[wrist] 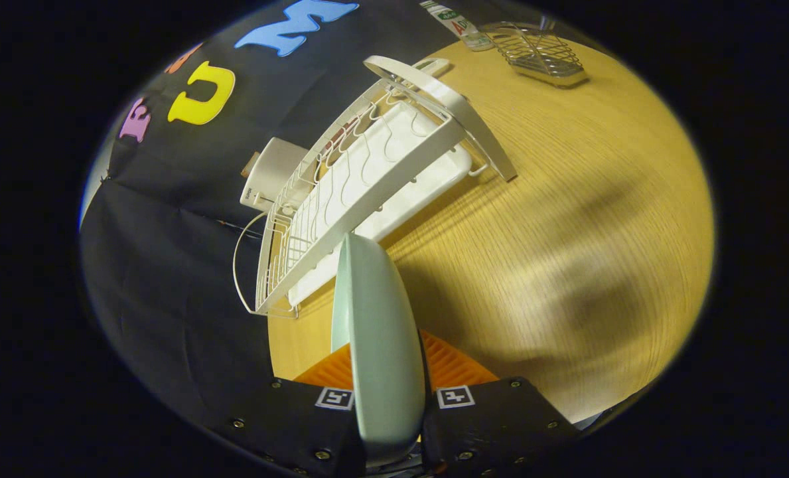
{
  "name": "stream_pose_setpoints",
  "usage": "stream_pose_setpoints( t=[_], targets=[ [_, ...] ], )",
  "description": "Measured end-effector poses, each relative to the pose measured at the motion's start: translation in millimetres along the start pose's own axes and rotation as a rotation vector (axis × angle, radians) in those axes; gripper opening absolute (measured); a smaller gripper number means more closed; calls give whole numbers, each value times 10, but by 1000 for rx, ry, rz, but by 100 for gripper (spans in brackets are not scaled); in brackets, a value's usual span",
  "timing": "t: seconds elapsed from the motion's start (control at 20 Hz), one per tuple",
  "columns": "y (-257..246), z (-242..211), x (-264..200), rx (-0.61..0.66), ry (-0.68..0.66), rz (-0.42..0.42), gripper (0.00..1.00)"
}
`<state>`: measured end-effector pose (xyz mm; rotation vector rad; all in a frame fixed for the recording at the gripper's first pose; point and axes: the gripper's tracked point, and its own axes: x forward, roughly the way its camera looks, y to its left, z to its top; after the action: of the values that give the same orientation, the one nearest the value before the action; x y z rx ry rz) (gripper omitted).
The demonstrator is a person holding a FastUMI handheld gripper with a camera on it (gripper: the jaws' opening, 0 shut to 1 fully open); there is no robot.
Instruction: Take the plate from the dish rack, then take the spoon from the basket and place it into the plate.
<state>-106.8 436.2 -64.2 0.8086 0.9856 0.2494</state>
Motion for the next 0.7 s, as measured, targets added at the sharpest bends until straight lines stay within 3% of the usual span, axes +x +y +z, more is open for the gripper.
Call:
stream_pose_setpoints(
  t=[0.15,0.2,0.25,0.7],
  targets=[
    [-110,5,33,-17,11,-57,33],
    [-113,25,18,-20,5,-56,44],
    [-121,37,13,-33,2,-66,46],
    [-222,147,-106,-152,-24,-196,61]
  ],
)
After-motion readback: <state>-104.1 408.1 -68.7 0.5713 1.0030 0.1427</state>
